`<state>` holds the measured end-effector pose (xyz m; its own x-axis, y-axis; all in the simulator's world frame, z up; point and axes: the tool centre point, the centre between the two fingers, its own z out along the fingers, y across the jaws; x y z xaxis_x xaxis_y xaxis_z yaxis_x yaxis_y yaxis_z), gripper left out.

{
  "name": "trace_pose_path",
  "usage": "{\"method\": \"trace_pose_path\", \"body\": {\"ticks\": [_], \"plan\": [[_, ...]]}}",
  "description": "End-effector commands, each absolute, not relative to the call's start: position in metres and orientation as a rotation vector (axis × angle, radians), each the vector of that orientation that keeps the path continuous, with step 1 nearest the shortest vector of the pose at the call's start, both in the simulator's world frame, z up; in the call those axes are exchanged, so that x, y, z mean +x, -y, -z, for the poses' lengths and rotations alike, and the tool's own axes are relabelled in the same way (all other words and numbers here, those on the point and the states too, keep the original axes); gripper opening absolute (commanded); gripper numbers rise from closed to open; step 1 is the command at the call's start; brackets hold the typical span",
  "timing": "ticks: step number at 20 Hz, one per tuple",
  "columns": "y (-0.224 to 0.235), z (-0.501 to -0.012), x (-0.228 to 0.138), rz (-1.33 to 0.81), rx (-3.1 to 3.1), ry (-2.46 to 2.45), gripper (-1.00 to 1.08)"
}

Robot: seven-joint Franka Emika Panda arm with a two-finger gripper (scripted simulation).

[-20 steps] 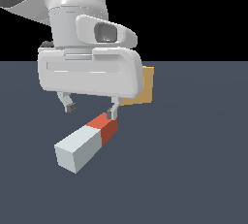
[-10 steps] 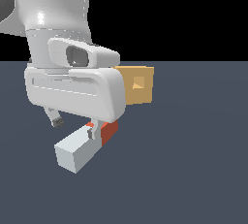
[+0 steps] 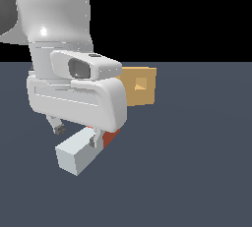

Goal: Insert the peg into the horizontal hole in a box.

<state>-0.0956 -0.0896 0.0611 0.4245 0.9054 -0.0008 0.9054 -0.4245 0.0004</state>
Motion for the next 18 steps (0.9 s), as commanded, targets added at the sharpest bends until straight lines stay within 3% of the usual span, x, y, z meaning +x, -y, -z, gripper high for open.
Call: {"method": "trace_pose_path", "body": {"ticks": [1,11,12,18], "plan": [[0.090,-0.050,-0.096,0.002,2.652,-1.685,1.00],[0.089,-0.023,-0.096,0.000,2.652,-1.684,1.00],[0.089,-0.023,-0.096,0.000,2.652,-1.684,-1.00],[0.089,-0.023,-0.096,0.000,2.652,-1.684,-1.00]]}}
